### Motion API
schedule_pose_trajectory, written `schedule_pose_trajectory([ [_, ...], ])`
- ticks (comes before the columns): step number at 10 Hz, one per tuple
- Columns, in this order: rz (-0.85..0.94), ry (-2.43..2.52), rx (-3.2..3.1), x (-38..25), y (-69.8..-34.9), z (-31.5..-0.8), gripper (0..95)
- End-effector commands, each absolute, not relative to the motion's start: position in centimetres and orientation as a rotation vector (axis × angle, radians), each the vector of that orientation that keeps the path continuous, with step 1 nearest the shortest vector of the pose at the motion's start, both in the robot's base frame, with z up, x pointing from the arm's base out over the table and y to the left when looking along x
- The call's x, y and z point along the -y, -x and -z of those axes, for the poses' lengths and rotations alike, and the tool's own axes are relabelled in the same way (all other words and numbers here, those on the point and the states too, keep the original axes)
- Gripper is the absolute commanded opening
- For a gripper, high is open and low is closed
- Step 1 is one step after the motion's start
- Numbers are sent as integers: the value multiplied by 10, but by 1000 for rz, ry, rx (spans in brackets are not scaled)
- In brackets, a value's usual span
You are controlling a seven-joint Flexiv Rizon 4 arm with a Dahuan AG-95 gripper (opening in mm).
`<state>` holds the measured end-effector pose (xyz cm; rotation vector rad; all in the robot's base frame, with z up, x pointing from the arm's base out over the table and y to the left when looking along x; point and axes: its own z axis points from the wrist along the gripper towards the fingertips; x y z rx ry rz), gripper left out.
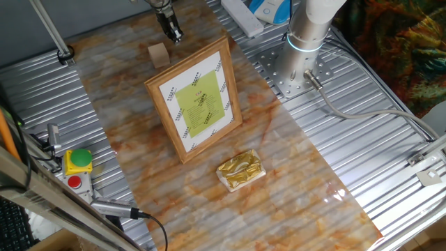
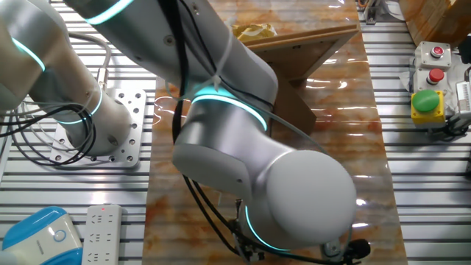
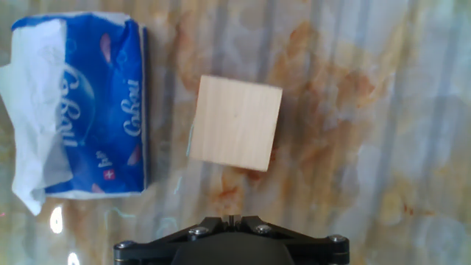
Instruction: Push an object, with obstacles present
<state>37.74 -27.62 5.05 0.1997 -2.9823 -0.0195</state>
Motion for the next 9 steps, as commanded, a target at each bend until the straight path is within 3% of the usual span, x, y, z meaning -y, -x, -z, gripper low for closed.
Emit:
schedule_pose_trajectory([
  [1,19,-204,2981,276,-381,-51,0],
  [9,20,-252,2990,275,-402,-51,0],
])
